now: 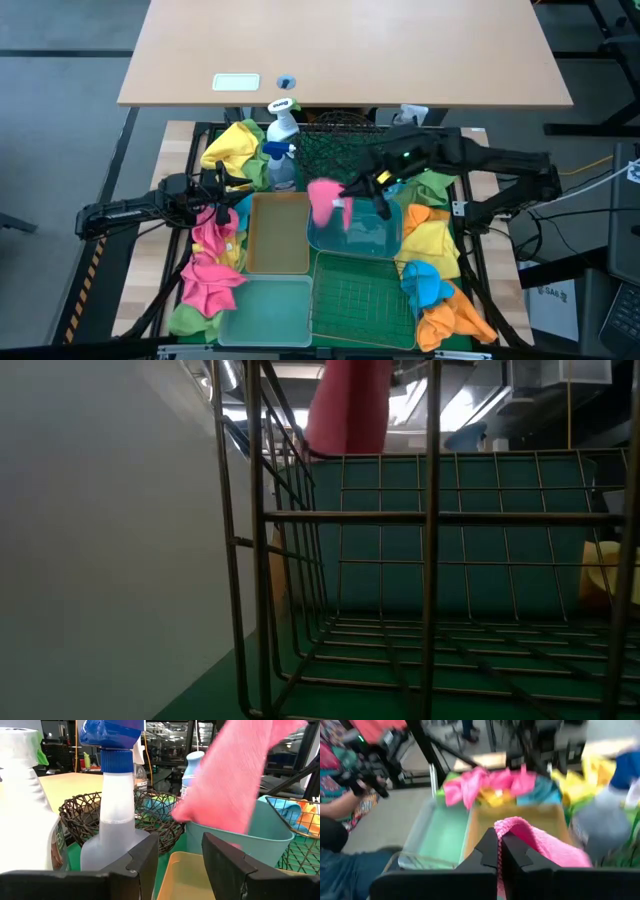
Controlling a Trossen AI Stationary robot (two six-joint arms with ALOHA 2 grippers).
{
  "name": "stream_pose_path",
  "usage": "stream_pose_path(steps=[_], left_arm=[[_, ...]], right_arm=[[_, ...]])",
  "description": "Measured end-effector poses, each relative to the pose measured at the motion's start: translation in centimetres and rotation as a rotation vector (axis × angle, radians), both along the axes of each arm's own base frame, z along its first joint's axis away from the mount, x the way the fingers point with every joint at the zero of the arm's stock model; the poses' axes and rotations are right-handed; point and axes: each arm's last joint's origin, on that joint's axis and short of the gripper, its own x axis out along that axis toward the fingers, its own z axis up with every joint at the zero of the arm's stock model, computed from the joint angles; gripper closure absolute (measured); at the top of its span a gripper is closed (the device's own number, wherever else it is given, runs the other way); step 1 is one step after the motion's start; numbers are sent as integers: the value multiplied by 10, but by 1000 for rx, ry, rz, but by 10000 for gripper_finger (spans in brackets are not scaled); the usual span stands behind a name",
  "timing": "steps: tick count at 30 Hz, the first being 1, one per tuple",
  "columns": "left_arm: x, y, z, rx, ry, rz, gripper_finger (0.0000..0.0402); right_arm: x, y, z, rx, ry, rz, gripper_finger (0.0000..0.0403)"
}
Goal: Sort microfiber towel by color & place in baskets
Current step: Put the top pink towel into the blue bin
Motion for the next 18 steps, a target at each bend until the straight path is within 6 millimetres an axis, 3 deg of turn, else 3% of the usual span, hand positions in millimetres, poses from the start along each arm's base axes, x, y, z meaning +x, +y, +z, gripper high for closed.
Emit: stream_pose_path(steps=[4,10,18], left_arm=[[0,0,0,0,0,0,256],[0,0,0,0,0,0,256],[0,0,0,0,0,-4,256]], right_arm=[[1,0,-20,18,90,-1,402],[-5,5,-27,54,188,34,402],[-11,51,-27,102,211,273,402]])
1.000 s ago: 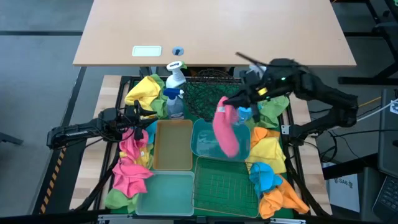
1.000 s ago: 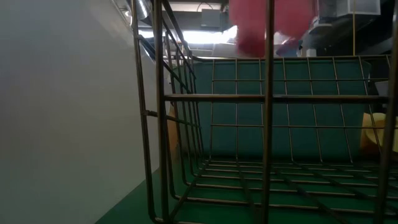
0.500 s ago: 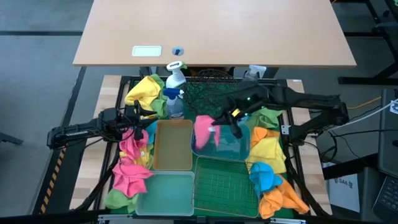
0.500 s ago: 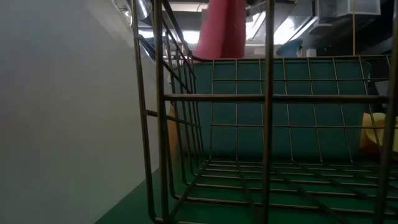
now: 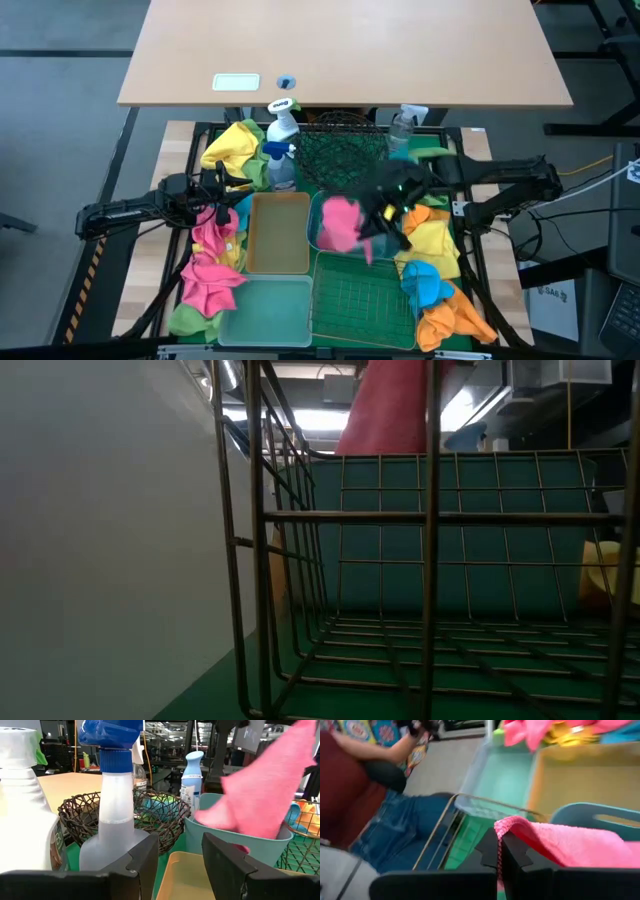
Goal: Sort microfiber towel by color & place in baskets
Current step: Put the top pink towel into the blue bin
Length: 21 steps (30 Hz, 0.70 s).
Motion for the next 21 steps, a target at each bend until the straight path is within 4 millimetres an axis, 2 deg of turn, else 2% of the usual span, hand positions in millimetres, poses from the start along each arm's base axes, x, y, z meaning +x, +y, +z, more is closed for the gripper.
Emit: stream_pose_path(steps=[4,7,10,15,21], left_arm=[[0,0,0,0,0,0,256],[0,0,0,0,0,0,256],[0,0,0,0,0,0,256],[0,0,0,0,0,-1,256],[0,0,0,0,0,-1,256]], right_arm=[[-3,17,-1,-55,-6,0,402],[-4,20,-2,-101,-4,-35,402],[-5,17,-5,-174,16,-78,402],[-5,-1,-10,-333,39,-206,402],[-2,-17,-9,-367,41,-294,402]])
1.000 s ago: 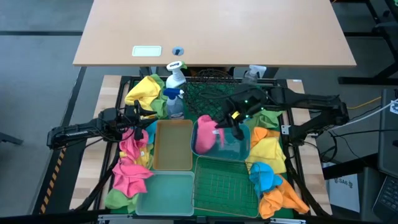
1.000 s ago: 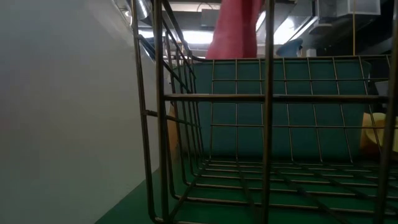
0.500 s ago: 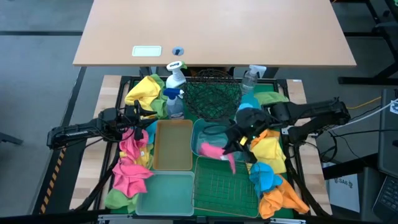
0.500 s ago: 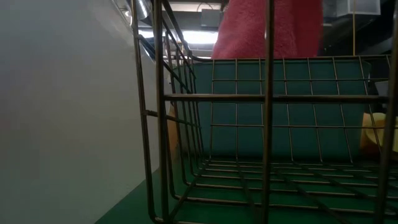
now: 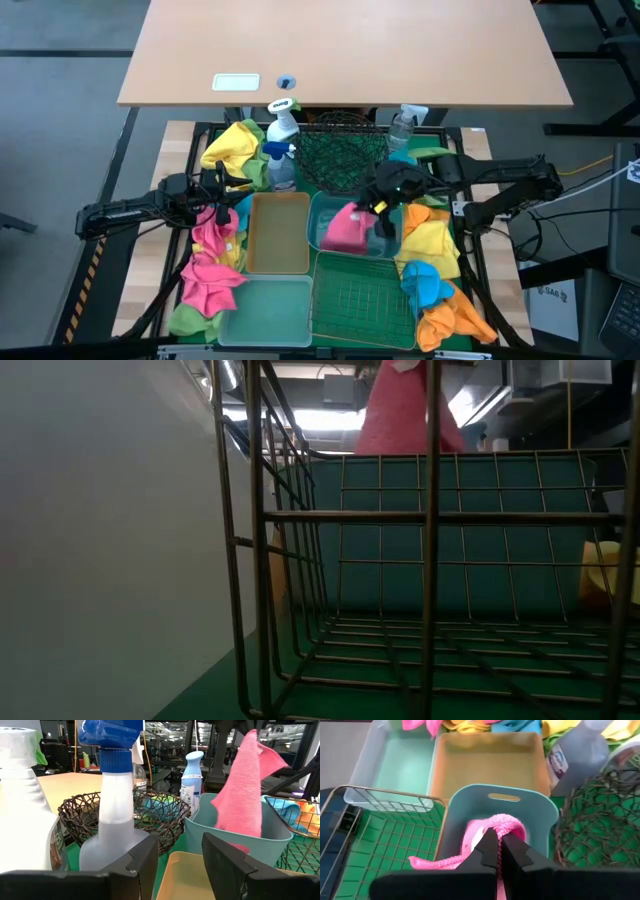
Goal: Sort microfiber towel by color & place in baskets
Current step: Put the top pink towel into the blue bin
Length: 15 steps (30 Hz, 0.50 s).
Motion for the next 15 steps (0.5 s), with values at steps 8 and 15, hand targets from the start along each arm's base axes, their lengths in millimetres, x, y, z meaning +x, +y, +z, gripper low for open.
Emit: stream_pose_path(steps=[8,15], left_arm=[[0,0,0,0,0,0,256],[0,0,0,0,0,1,256]], right_arm=[[0,-1,0,-2,0,-5,377],[0,-3,0,-54,-4,-55,285]])
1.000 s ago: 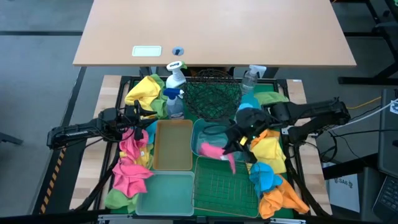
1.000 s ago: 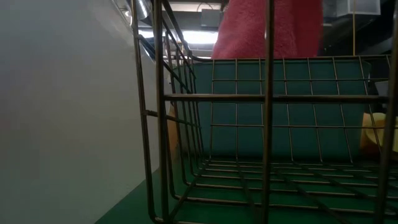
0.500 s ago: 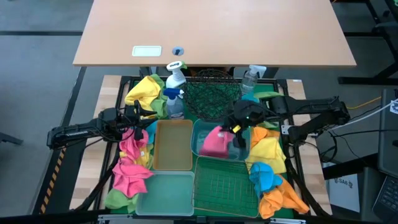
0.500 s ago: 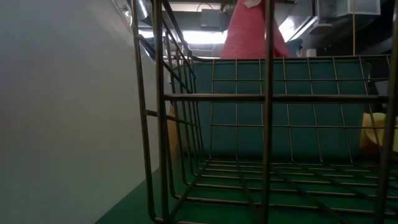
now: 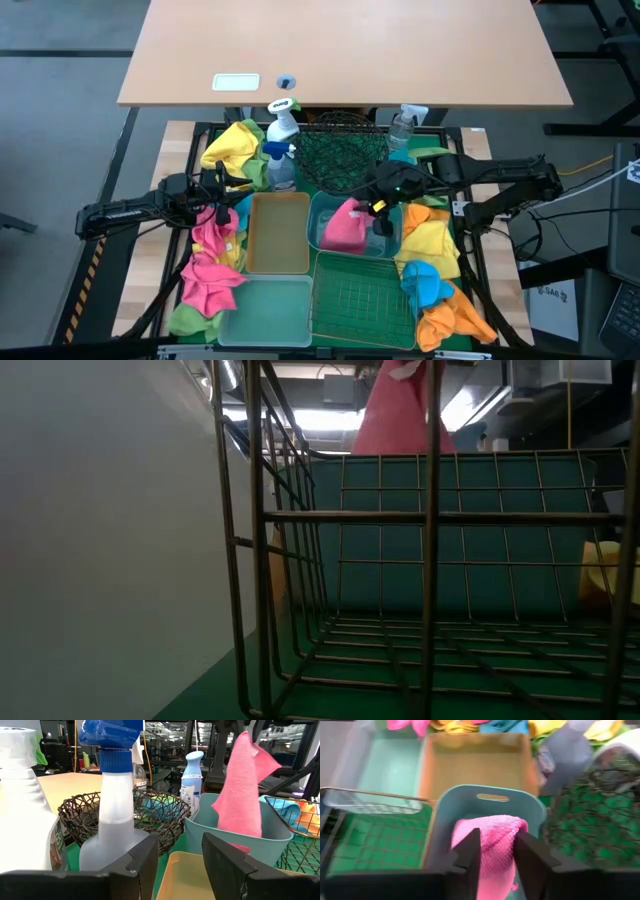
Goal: Sort microfiber towel by color & place in baskets
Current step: Put the top pink towel into the blue bin
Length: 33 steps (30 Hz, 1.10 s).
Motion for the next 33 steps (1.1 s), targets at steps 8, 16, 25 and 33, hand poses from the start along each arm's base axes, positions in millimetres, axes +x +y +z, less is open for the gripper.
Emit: stream_pose_path(steps=[8,16,25,33], left_arm=[[-3,1,15,-59,-97,44,256],[-18,-3,61,-115,-75,28,259],[-29,-7,100,-366,239,51,260],[-36,-11,101,-763,565,142,260]], right_arm=[[-3,-2,-3,-36,38,-31,217],[-8,-2,-6,-40,99,-28,201],[-8,0,-7,3,110,9,203],[-8,0,-7,3,110,8,203]])
